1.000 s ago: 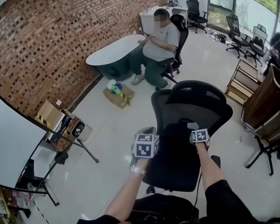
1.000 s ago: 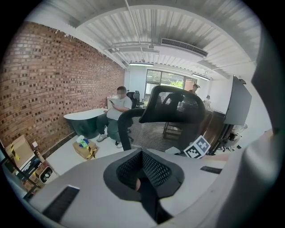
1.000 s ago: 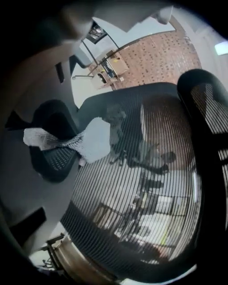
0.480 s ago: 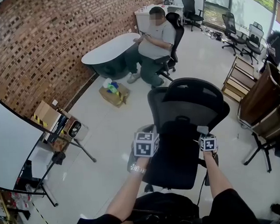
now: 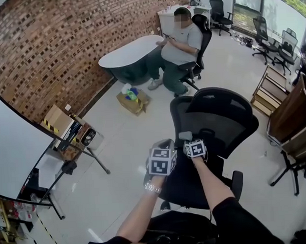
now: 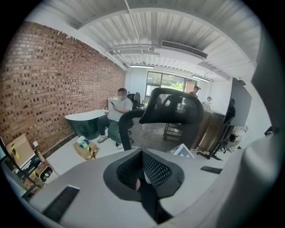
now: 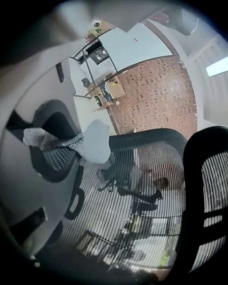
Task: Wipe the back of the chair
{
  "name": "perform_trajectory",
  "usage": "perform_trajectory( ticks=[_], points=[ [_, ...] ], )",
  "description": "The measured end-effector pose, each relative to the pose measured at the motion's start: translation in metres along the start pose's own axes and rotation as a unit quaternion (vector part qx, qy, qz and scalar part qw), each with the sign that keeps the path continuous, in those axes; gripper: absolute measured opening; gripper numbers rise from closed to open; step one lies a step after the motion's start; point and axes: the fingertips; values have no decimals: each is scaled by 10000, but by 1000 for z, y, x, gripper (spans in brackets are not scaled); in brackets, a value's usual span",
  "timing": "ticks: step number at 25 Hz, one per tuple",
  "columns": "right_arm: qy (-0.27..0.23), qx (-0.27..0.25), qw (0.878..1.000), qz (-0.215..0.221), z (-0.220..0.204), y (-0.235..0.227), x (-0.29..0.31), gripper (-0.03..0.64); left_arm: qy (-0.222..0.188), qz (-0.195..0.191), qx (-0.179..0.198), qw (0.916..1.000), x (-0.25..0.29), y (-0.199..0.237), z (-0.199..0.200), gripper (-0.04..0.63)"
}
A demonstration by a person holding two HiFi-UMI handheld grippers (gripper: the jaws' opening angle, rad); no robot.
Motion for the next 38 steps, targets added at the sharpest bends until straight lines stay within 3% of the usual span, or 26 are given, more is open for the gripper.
perform_trajectory(
  ticks=[4,9,15,20,21,23,27,32,35,38],
  points=[
    [-218,-186,9992,-290,26,-20,-2,28,53,49,-4,10000,1,4,-3,3],
    [-62,438,9923,-1153,-1,-122,-22,28,55,-28,3,10000,11,4,-4,3],
    [171,1270,9638,-2336,-70,-269,-98,27,33,-226,21,9997,23,-7,1,5],
    [386,1633,9361,-3091,-106,-337,-155,26,34,-368,21,9993,31,-19,2,3],
    [359,1627,9372,-3063,-105,-333,-157,26,39,-385,25,9992,32,-21,1,3],
    [-58,1413,9513,-2738,-69,-300,-154,26,43,-410,27,9991,35,-23,-1,3],
    [-986,893,9771,-1660,37,-176,-132,26,28,-397,-8,9992,33,-18,0,4],
    [-1234,591,9900,-347,114,-34,-94,28,-6,-335,40,9994,27,-11,5,3],
    [-951,585,9937,-107,117,-5,-68,28,-1,-297,45,9995,23,-5,5,3],
    [-767,665,9943,-318,108,-30,-59,27,29,-278,45,9996,22,-4,5,3]
  ],
)
Point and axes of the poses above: the fingertips, and each gripper's own axes: x forward along the fingers, y to its left, z out of its top, and after that the axes turned 11 degrees about -z, right-handed
